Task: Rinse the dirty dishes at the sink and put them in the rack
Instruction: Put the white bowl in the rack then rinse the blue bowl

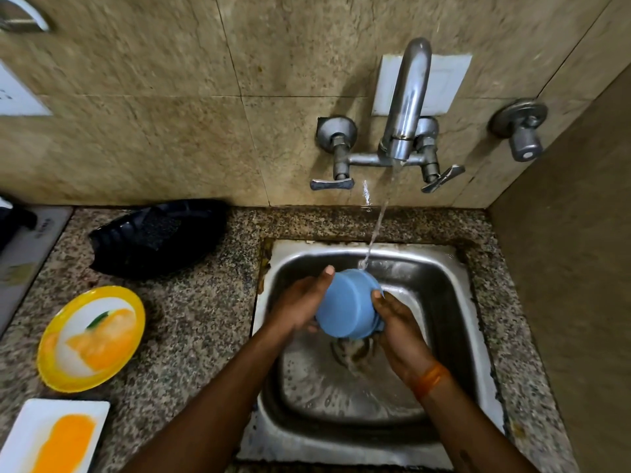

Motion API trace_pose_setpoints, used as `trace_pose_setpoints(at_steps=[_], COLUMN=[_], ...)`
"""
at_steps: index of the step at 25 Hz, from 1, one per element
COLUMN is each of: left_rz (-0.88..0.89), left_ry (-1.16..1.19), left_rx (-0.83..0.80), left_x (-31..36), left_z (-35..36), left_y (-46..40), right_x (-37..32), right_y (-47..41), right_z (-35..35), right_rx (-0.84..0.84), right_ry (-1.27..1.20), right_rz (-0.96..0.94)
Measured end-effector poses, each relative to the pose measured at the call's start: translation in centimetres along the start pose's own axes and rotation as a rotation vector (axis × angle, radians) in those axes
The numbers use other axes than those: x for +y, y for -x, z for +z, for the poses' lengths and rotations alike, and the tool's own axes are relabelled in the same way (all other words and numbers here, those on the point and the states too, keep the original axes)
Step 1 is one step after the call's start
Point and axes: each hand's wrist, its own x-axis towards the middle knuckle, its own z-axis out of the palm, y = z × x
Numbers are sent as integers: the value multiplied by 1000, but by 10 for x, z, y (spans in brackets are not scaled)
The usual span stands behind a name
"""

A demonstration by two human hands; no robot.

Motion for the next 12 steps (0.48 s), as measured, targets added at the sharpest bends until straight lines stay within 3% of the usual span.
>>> trace_pose_setpoints(at_steps=[3, 6, 8, 10, 12], left_rz=[-17, -27, 36, 130, 201], left_ry=[-29, 215, 318, 331, 305], left_rx=[-59, -161, -136, -49, -18], left_x=[15, 40, 53, 60, 63], left_z=[7, 11, 13, 23, 37], left_y=[0, -9, -22, -33, -41], right_x=[-21, -40, -54, -68, -80], right_y=[-1, -2, 2, -5, -26], right_z=[6, 4, 4, 9, 7], right_rx=[-42, -83, -78, 31, 215], right_ry=[294, 967, 1304, 1524, 1672], right_rz=[-250, -642, -869, -888, -765])
